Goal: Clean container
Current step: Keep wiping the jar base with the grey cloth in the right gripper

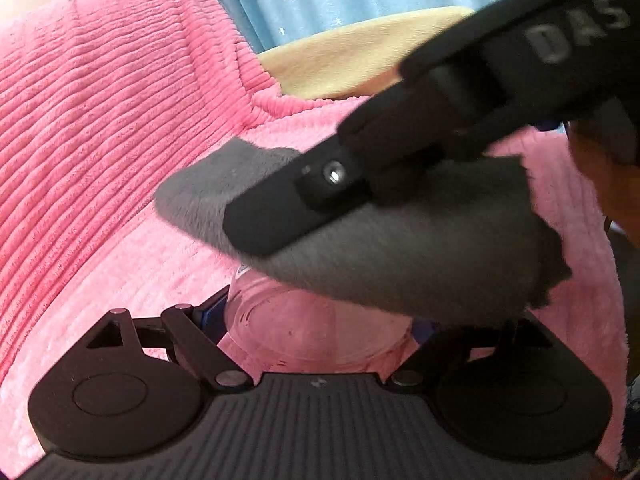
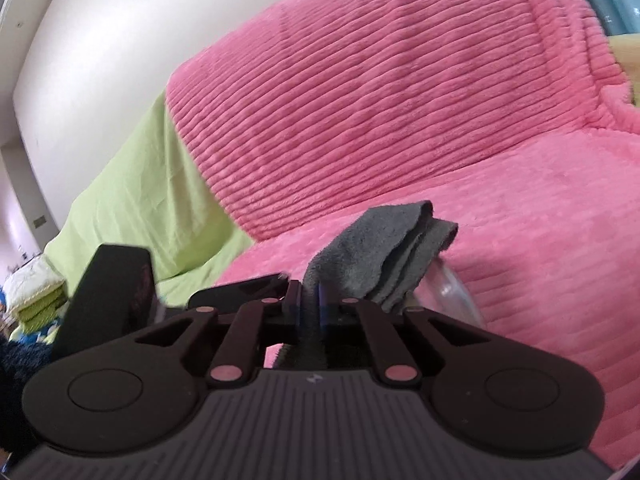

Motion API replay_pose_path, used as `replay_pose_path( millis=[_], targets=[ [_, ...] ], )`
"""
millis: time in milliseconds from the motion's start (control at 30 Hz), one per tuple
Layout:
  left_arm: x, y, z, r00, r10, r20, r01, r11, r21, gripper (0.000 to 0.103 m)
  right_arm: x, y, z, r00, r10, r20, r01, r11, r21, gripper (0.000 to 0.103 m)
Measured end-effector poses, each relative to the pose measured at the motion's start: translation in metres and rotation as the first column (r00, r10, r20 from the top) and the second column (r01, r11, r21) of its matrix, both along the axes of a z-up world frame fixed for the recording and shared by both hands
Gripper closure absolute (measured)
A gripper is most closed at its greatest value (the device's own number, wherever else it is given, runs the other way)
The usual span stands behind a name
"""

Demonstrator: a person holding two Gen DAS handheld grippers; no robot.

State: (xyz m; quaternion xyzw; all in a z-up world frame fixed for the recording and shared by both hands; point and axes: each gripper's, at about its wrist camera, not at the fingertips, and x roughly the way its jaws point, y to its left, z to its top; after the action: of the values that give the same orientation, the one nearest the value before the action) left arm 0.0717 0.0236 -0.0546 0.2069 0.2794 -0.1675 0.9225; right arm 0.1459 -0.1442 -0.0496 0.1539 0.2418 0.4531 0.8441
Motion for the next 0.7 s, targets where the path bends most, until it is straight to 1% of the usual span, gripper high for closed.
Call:
replay_pose_path(
  millis=[100,200,233,300,367,400,467,500,533,633,700],
  targets=[
    [0.003,0.001,-0.002,1.0,-0.002,0.005,0.002,1.0,0.002,0.018,0.007,-0.007,-0.003,0.994,-0.105,0.025,0.105,0.994,-0.001,0.1],
    [0.006,-0.001,-0.002,1.0,-0.01,0.02,0.01,1.0,0.014,0.018,0.011,-0.014,-0.002,0.975,-0.218,0.053,0.219,0.975,-0.022,0.099],
    [0.007,-0.001,-0.002,1.0,-0.011,0.018,0.011,1.0,0.012,0.018,0.011,-0.017,-0.002,0.971,-0.233,0.053,0.234,0.972,-0.024,0.099],
    [0.011,0.001,-0.002,1.0,-0.01,0.003,0.01,1.0,-0.006,0.018,0.011,-0.02,-0.003,0.972,-0.233,0.034,0.234,0.972,-0.012,0.099],
    [0.018,0.008,0.0,0.999,-0.009,-0.036,0.006,0.997,-0.073,0.016,0.012,-0.02,-0.003,0.973,-0.229,0.018,0.229,0.973,-0.004,0.099],
    [0.021,0.014,0.004,0.998,-0.01,-0.061,0.002,0.992,-0.13,0.015,0.012,-0.021,-0.003,0.974,-0.228,0.016,0.228,0.974,-0.005,0.099],
    [0.033,0.028,0.011,0.995,0.003,-0.104,-0.028,0.97,-0.24,0.015,0.011,-0.023,-0.003,0.974,-0.227,0.007,0.227,0.974,-0.004,0.098],
    [0.039,0.034,0.013,0.993,0.01,-0.118,-0.041,0.962,-0.27,0.017,0.01,-0.025,-0.002,0.974,-0.226,0.0,0.226,0.974,-0.002,0.098],
    [0.044,0.037,0.014,0.992,0.013,-0.126,-0.049,0.957,-0.286,0.017,0.01,-0.026,-0.002,0.975,-0.224,-0.009,0.224,0.975,0.0,0.098],
    [0.046,0.034,0.013,0.994,0.008,-0.112,-0.036,0.969,-0.246,0.018,0.008,-0.028,0.003,0.977,-0.212,-0.023,0.212,0.977,-0.01,0.098],
    [0.038,0.026,0.011,0.995,0.004,-0.099,-0.025,0.977,-0.211,0.018,0.007,-0.027,0.008,0.98,-0.199,-0.025,0.199,0.98,-0.026,0.097]
  ],
)
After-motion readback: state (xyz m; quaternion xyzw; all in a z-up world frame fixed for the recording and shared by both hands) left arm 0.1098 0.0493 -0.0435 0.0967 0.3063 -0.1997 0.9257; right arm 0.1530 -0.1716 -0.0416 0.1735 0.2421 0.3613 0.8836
